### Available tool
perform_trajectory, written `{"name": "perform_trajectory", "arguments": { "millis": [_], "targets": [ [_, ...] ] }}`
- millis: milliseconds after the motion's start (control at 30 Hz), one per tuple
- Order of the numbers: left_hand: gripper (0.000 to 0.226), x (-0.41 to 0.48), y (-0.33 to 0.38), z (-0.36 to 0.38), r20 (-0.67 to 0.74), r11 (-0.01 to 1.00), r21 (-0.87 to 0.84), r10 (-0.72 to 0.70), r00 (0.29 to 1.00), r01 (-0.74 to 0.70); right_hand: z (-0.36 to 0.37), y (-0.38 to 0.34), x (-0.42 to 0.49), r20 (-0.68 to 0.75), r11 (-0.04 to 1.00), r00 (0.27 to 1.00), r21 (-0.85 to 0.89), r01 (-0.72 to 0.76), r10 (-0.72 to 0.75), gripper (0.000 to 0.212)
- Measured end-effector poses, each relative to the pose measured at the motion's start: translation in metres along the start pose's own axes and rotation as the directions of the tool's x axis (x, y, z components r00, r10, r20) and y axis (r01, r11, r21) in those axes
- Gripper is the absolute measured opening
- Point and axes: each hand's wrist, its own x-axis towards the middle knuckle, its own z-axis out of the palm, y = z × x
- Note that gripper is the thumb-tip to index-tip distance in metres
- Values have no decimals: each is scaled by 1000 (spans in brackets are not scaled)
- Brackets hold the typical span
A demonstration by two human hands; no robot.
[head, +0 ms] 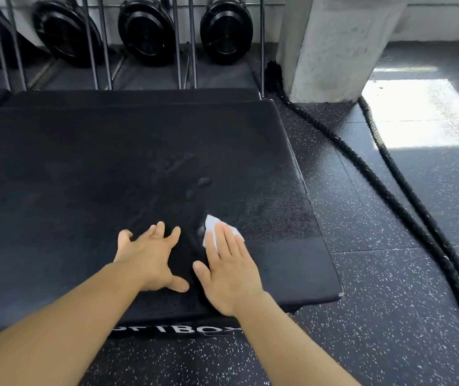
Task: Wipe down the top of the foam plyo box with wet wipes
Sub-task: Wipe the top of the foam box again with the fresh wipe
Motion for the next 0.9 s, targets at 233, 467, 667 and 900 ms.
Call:
{"name": "perform_trajectory", "arguments": {
  "millis": [233, 467, 667, 900],
  "targets": [
    [120, 3, 3, -2, 41, 1000, -15, -1, 999, 1, -9, 42, -3, -2, 997, 1000, -72, -10, 10, 65],
    [120, 4, 4, -3, 55, 1000, 1, 1, 998, -1, -20, 120, -34, -9, 957, 957, -22, -289, 289, 67],
    [122, 6, 5, -2, 42, 1000, 29, -1, 999, 0, -22, 137, -41, 23, 914, 916, 62, -402, 401, 69],
    [121, 5, 6, -4, 47, 999, 45, -3, 999, 0, -11, 86, -27, -46, 894, 895, 94, -438, 444, 76]
  ]
}}
